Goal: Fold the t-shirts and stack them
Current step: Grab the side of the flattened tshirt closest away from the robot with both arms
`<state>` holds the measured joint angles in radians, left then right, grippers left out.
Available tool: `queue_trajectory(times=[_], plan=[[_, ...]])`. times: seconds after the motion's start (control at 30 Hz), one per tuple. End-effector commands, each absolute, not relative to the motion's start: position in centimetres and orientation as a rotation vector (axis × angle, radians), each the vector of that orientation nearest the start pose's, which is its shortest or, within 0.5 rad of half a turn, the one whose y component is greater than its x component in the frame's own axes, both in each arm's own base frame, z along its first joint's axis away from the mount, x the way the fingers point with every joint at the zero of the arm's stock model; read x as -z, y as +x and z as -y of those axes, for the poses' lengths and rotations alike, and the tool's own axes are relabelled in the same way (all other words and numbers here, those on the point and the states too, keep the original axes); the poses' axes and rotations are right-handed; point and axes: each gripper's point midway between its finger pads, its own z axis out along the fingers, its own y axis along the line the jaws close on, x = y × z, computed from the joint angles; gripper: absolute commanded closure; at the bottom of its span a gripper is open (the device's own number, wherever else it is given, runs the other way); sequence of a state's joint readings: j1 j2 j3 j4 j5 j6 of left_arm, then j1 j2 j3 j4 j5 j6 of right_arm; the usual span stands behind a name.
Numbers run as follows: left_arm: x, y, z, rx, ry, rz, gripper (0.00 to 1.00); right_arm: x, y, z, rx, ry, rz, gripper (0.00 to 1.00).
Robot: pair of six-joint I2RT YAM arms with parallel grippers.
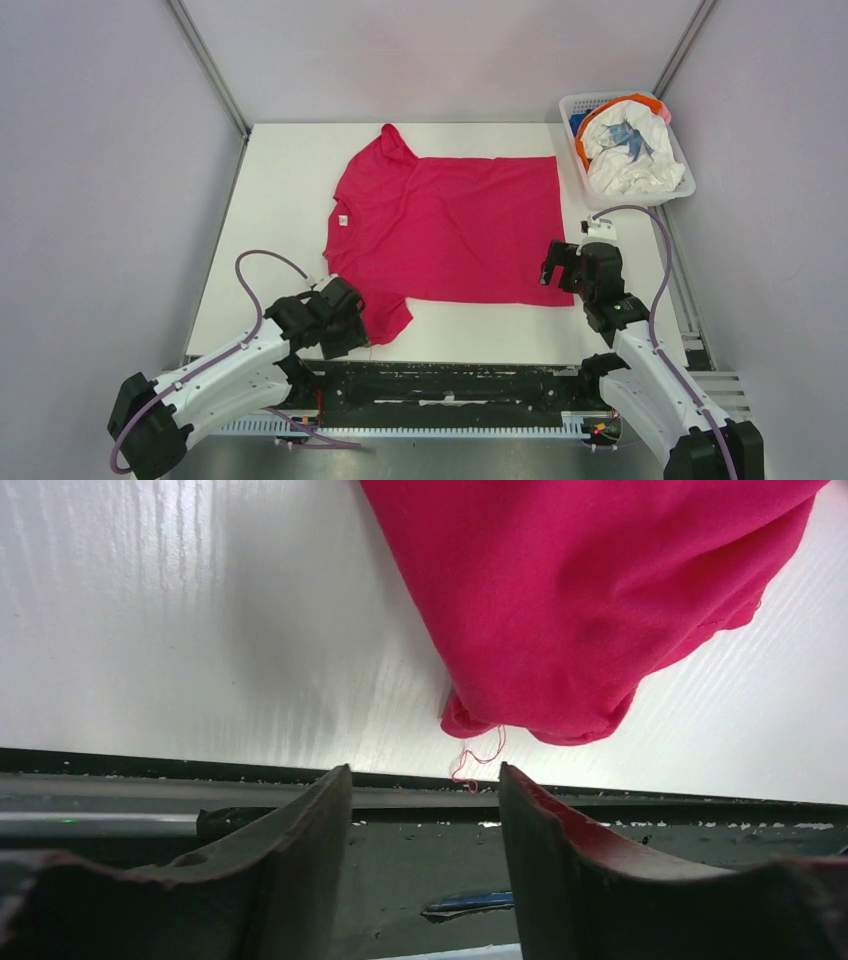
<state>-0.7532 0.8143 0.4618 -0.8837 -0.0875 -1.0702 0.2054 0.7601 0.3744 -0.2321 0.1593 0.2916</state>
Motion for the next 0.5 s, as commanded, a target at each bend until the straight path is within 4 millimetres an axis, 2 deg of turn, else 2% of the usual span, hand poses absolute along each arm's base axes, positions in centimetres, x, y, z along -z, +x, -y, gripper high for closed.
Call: queue_trajectory(times=[0.0, 0.17, 0.33, 0.47], plan=[[-3.7, 11.2, 14.0, 0.449, -0.527, -2.735, 0.43, -8.6, 26.2, -3.7, -0.109, 0.180, -2.144, 0.02], [-3.3, 12.8, 13.9, 0.410, -0.494, -2.679, 0.49, -8.2, 26.2, -3.6, -0.099, 0.181, -2.158, 0.02], [-2.1, 12.3, 14.6, 0.439, -0.477, -2.724, 0.60, -8.2, 26.1, -3.2, -0.077, 0.198, -2.157, 0.02], [-1.7, 11.9, 14.6, 0.449, -0.478, -2.735, 0.61, -8.2, 26.1, -3.3, -0.081, 0.197, -2.161, 0.02]])
